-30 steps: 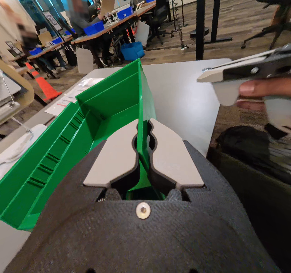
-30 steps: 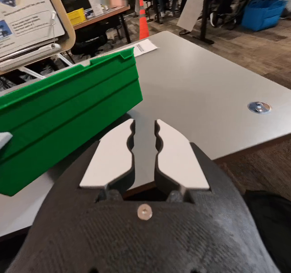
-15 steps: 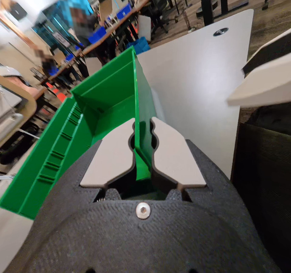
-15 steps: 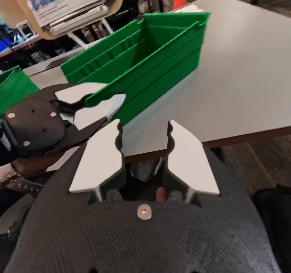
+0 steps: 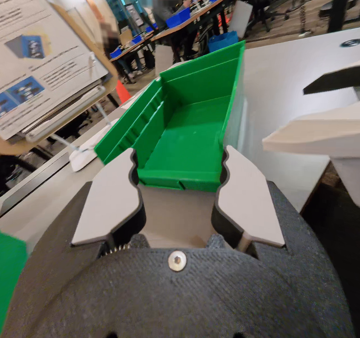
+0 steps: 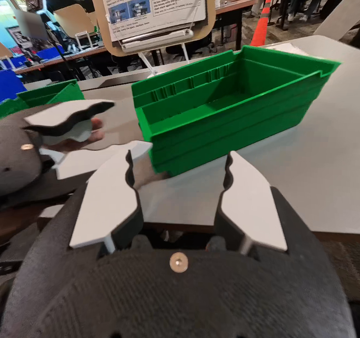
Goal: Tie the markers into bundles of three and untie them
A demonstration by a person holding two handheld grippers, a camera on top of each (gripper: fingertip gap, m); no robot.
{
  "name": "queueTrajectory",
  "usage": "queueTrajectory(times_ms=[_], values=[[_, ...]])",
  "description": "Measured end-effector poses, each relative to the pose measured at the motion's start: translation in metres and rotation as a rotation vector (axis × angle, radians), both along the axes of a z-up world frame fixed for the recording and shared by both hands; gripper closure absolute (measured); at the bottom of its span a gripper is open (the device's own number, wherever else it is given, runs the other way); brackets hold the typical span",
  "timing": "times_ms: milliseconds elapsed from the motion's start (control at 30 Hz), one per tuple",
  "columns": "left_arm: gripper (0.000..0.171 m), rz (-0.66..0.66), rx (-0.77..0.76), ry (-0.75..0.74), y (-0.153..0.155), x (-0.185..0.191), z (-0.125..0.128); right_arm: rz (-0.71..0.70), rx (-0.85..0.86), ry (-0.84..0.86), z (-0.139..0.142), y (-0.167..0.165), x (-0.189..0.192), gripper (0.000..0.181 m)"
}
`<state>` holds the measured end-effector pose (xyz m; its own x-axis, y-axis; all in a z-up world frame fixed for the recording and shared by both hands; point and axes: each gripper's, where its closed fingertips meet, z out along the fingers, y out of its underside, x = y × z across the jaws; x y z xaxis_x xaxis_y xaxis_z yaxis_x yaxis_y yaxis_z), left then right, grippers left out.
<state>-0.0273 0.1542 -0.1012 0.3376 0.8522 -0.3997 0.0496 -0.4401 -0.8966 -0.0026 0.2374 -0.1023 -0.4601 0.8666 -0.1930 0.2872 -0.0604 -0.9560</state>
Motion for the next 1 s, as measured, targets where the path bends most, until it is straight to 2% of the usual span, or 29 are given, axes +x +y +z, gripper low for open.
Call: queueTrajectory(times_ms=[67,267,333,433,533,600,667,700,767,900,967,1000], values=[[0.098,0.072,0.003,0.016,-0.025,0.003,0.003,-0.055,0.016,0.015,-0.001,0.003,-0.012,0.089],[0.099,0.175,0.155,-0.032,-0.08,0.012,0.003,-0.014,-0.005,0.049,0.005,-0.023,-0.024,0.088],[0.1,0.206,0.198,-0.073,-0.093,0.014,-0.004,0.015,0.021,0.058,0.0,-0.038,-0.024,0.087],[0.1,0.233,0.179,-0.134,-0.106,0.018,-0.017,0.054,0.01,-0.011,-0.02,-0.059,-0.025,0.086],[0.101,0.258,0.175,-0.152,-0.113,0.02,-0.022,-0.009,0.083,0.055,-0.024,-0.061,-0.04,0.088],[0.101,0.262,0.18,-0.16,-0.115,0.021,-0.023,-0.066,0.11,0.057,-0.027,-0.05,-0.053,0.1],[0.101,0.261,0.173,-0.168,-0.116,0.021,-0.024,-0.049,0.075,-0.03,-0.035,-0.043,-0.059,0.084],[0.101,0.26,0.169,-0.172,-0.117,0.021,-0.025,-0.035,0.051,-0.086,-0.038,-0.04,-0.06,0.083],[0.101,0.258,0.167,-0.186,-0.117,0.02,-0.028,-0.066,0.041,-0.124,-0.038,-0.023,-0.067,0.093],[0.102,0.254,0.171,-0.221,-0.118,0.018,-0.034,-0.249,0.039,-0.142,-0.032,0.04,-0.095,0.121],[0.102,0.247,0.179,-0.223,-0.117,0.015,-0.033,-0.276,0.015,-0.143,-0.028,0.068,-0.108,0.14],[0.102,0.241,0.184,-0.223,-0.116,0.014,-0.033,-0.28,0.029,-0.147,-0.028,0.082,-0.114,0.143]])
